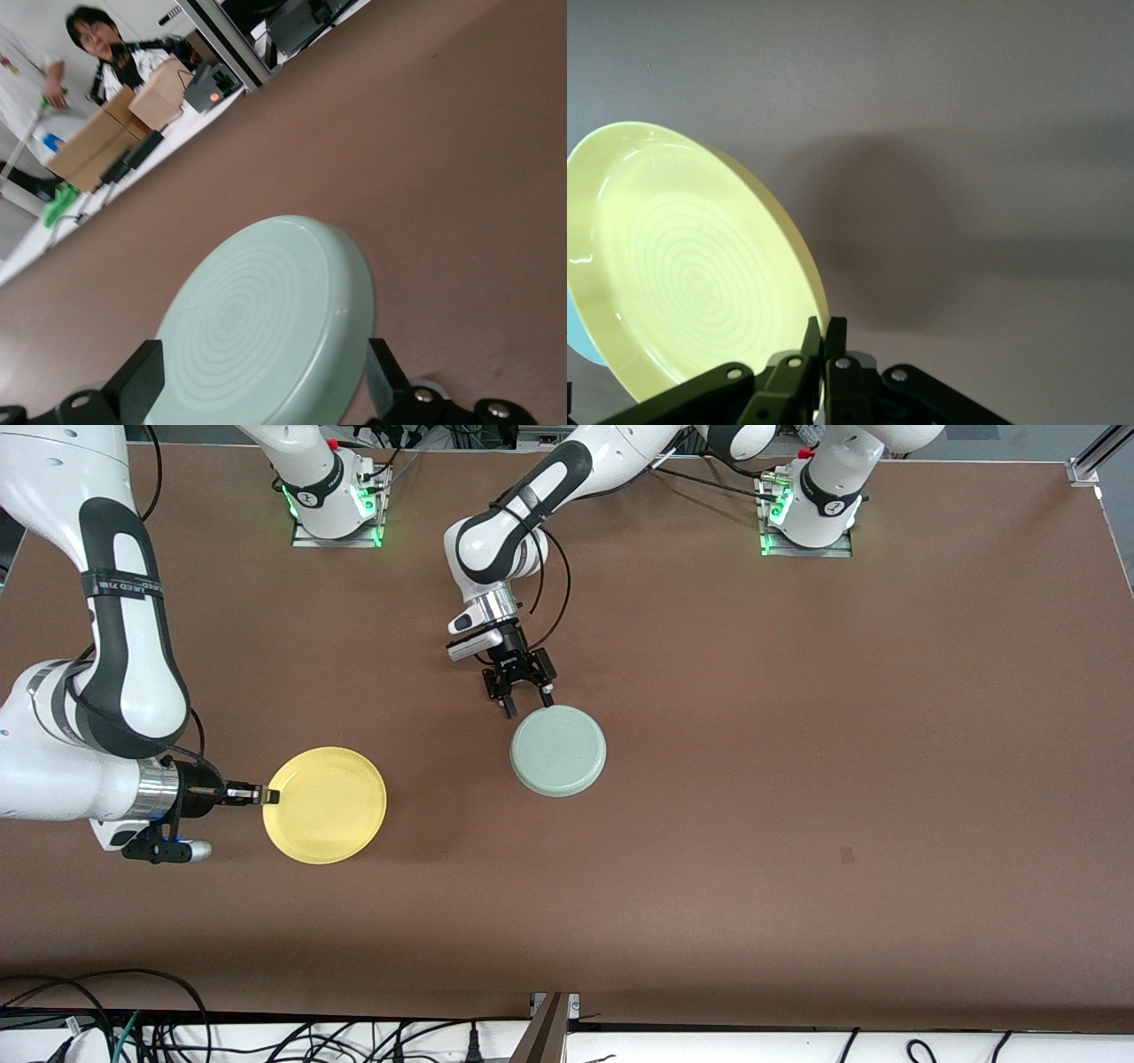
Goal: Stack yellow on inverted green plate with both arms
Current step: 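Carry the yellow plate over the green plate while the left gripper withdraws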
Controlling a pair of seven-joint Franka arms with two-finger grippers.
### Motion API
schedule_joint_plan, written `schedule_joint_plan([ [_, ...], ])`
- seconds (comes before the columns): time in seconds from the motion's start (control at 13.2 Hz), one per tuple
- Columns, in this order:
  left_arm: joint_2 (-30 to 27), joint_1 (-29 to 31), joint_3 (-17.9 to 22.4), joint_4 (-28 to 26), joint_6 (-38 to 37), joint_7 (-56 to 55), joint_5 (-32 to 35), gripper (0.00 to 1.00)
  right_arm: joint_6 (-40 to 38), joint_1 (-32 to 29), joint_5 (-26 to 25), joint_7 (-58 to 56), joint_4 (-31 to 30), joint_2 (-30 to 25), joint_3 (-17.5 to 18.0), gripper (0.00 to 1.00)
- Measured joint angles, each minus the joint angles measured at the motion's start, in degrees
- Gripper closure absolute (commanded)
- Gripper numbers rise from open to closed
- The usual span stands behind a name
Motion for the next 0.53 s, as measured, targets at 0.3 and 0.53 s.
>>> schedule_joint_plan([
  [0.3, -0.19, 4.19, 0.45, 4.20, 13.87, -4.88, -14.78, 0.00, -0.34, 0.48, 0.00, 0.78, -0.02, 0.02, 0.02, 1.00],
  [0.53, -0.90, 10.81, -0.44, 5.40, 19.98, -4.17, -25.40, 0.00, -0.54, 3.20, 0.00, 2.82, -0.16, 0.21, 0.19, 1.00],
])
